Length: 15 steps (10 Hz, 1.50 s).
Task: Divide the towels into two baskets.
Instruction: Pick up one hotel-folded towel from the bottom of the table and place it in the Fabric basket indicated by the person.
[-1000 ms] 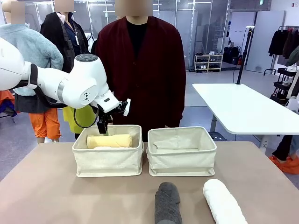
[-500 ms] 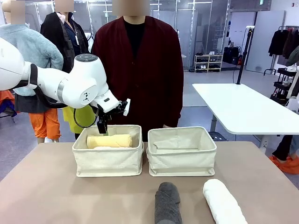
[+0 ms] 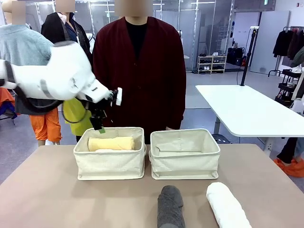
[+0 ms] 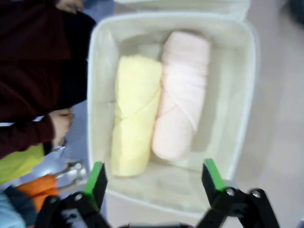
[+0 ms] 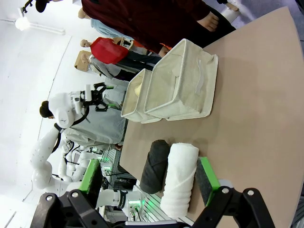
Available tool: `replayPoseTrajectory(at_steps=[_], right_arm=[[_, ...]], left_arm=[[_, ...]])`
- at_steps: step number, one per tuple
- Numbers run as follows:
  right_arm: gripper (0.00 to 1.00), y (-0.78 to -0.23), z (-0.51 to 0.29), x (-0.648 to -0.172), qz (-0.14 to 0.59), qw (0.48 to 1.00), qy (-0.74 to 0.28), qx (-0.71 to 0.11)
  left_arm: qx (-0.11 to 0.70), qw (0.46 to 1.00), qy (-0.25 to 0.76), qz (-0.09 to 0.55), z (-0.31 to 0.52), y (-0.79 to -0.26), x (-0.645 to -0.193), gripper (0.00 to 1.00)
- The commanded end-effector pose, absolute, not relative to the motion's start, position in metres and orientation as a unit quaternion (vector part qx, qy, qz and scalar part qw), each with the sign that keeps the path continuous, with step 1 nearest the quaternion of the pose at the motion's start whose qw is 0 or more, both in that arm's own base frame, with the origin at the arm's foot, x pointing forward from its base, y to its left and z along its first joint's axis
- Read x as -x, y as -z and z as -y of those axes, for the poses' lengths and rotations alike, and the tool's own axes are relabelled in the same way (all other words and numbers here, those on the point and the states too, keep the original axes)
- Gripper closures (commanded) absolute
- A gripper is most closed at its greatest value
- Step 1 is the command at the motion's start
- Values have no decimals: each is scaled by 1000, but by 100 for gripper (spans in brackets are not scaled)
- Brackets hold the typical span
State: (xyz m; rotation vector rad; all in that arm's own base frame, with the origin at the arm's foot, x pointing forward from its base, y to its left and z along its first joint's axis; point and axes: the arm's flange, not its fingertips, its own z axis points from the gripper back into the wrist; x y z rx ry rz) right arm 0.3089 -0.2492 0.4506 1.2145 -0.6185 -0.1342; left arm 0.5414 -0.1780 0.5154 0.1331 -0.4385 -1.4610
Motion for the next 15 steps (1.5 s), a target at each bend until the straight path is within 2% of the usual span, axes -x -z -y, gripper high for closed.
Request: replayPoseTrajectory(at_steps=[1, 4, 6, 10, 13, 15], right_arm=[[0, -453, 248, -307, 289, 772, 59, -562], [0, -453, 248, -307, 289, 772, 59, -562], [0, -453, 248, -307, 289, 772, 59, -562], [0, -453, 248, -307, 289, 772, 59, -562], [0, -453, 248, -307, 289, 772, 59, -562], [0, -453, 248, -307, 289, 772, 59, -562]], left_arm=[[7, 734, 649, 201, 120, -540, -498, 0], [213, 766, 558, 238, 25, -543, -451, 0], [354, 757, 495, 238, -49, -526, -423, 0], [489, 759, 357, 238, -163, -455, -387, 0], [543, 772, 240, 229, -220, -389, -346, 0], [563, 764, 206, 239, -232, -370, -340, 0]])
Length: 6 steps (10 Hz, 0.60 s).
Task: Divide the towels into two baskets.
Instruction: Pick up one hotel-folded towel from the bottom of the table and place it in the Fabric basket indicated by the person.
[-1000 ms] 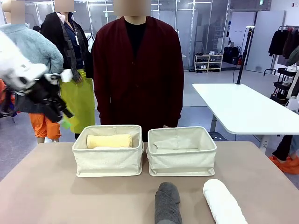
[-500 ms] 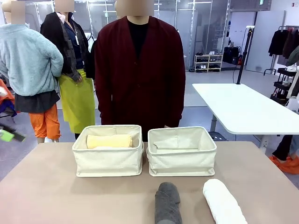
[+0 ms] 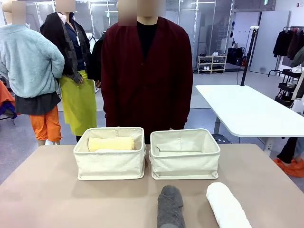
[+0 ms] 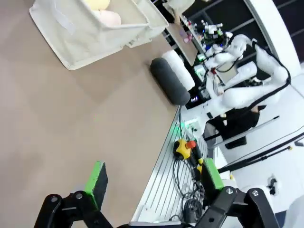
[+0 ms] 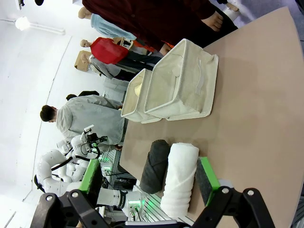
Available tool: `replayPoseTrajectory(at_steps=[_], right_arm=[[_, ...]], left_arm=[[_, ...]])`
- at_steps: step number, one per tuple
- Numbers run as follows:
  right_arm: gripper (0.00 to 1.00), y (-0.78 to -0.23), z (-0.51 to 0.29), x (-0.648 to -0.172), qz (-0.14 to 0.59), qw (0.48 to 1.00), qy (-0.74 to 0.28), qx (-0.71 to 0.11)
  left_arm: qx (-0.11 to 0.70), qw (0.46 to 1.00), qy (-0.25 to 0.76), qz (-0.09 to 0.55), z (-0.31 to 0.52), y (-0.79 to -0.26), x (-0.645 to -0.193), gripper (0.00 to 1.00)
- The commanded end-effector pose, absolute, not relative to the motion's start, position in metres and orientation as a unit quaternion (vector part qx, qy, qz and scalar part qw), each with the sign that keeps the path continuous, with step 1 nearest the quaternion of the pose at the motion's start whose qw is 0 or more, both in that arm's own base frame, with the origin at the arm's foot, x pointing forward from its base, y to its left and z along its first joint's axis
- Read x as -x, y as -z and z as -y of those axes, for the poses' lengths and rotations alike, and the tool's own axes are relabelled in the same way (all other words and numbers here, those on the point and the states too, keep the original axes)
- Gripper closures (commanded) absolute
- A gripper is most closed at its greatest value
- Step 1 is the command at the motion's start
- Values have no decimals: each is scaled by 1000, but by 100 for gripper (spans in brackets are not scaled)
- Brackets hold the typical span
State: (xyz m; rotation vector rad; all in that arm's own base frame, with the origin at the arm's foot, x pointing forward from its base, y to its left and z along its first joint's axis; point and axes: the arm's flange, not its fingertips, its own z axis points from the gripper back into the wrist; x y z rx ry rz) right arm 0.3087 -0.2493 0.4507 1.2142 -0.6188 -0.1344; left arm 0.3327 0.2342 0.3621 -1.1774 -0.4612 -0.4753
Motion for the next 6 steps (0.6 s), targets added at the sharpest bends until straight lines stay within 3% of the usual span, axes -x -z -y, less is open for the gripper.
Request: replayPoseTrajectory(at_steps=[1, 6], right_arm=[[0, -453, 248, -307, 289, 772, 59, -562], [0, -453, 248, -307, 289, 772, 59, -562]], left_arm=[[560, 771, 196, 232, -236, -369, -346, 0], [545, 780, 220, 213, -234, -362, -333, 0]])
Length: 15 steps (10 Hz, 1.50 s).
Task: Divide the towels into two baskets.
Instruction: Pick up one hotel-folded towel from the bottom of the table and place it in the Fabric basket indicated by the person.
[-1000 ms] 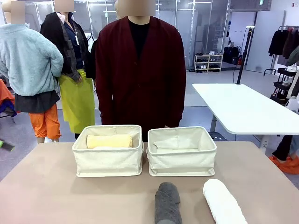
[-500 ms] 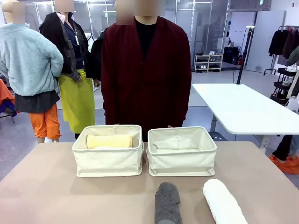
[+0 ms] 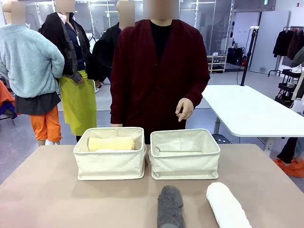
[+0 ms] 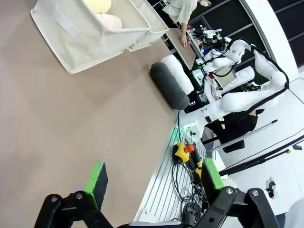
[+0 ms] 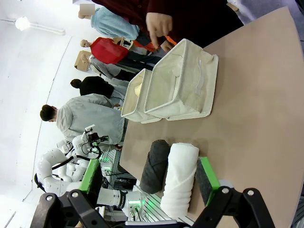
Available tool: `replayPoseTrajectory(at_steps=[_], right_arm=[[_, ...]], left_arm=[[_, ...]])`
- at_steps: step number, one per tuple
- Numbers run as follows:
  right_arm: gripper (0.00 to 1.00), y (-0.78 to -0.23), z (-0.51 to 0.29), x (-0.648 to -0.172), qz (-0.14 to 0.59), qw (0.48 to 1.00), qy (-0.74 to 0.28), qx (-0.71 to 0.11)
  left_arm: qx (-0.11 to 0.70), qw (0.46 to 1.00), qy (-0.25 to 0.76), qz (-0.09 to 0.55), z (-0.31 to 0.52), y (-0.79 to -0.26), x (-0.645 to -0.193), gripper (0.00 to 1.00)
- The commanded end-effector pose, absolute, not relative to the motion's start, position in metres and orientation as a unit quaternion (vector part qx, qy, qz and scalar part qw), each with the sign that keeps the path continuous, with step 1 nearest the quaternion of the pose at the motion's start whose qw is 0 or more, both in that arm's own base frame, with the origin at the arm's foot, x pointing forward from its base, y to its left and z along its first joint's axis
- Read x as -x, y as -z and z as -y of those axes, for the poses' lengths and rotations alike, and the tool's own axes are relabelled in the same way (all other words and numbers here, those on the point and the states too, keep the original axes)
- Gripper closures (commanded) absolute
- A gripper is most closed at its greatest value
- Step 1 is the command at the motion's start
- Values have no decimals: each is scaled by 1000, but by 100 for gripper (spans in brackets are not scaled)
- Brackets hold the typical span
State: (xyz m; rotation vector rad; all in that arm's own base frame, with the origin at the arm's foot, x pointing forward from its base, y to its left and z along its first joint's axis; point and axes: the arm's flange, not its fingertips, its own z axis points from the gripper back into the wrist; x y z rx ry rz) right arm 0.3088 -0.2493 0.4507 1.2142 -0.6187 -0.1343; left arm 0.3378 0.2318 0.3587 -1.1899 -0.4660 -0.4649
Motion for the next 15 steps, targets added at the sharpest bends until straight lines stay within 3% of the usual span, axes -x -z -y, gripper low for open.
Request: replayPoseTrajectory(at_steps=[1, 6, 11, 15], right_arm=[[0, -453, 248, -307, 289, 772, 59, -562], [0, -451, 249, -309, 286, 775, 62, -561], [0, -481, 139, -349, 113, 887, -34, -446], [0, -445, 43, -350, 60, 937, -13, -343]], left_arm=[[545, 780, 220, 213, -234, -362, -333, 0], [545, 780, 220, 213, -234, -362, -333, 0], [545, 780, 220, 213, -234, -362, -333, 0], [545, 780, 220, 213, -234, -362, -333, 0]])
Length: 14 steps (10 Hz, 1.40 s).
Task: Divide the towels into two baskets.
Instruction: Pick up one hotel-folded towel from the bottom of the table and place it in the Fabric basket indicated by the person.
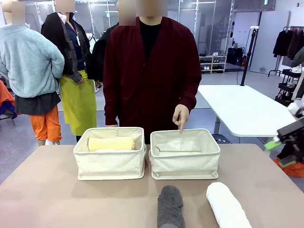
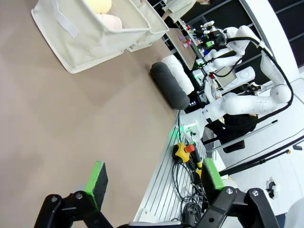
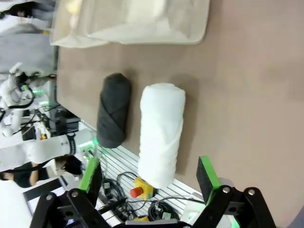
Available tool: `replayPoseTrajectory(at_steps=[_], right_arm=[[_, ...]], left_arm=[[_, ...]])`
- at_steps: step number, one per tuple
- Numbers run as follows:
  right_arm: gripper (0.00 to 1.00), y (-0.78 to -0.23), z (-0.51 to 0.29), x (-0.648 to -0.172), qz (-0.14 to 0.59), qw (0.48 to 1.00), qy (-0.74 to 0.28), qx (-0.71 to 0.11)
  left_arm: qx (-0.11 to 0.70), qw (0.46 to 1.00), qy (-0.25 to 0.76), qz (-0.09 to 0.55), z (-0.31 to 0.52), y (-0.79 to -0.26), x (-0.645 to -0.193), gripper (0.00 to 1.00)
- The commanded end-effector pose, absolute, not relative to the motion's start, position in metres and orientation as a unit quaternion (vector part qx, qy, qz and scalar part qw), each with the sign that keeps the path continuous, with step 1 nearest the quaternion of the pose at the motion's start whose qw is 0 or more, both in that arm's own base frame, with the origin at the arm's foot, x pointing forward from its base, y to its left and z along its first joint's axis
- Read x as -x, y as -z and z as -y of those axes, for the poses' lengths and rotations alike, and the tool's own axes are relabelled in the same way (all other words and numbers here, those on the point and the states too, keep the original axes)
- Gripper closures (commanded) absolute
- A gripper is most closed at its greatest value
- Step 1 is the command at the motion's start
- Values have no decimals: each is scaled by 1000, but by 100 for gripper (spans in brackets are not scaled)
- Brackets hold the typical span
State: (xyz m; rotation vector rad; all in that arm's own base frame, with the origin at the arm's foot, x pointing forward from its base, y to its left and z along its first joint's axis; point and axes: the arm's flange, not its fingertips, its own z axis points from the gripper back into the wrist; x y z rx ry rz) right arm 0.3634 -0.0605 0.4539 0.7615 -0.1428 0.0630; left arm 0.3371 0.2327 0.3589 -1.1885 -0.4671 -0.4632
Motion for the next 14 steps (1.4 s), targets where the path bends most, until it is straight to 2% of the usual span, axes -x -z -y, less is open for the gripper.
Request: replayPoseTrajectory(at_steps=[1, 3, 14], right_arm=[[0, -435, 29, -343, 63, 947, -1, -316], [0, -413, 1, -338, 70, 952, 8, -297], [0, -328, -82, -332, 6, 977, -39, -209]], left_arm=[[545, 780, 220, 213, -234, -362, -333, 0], [545, 780, 220, 213, -234, -362, -333, 0], [545, 780, 220, 213, -234, -362, -333, 0]])
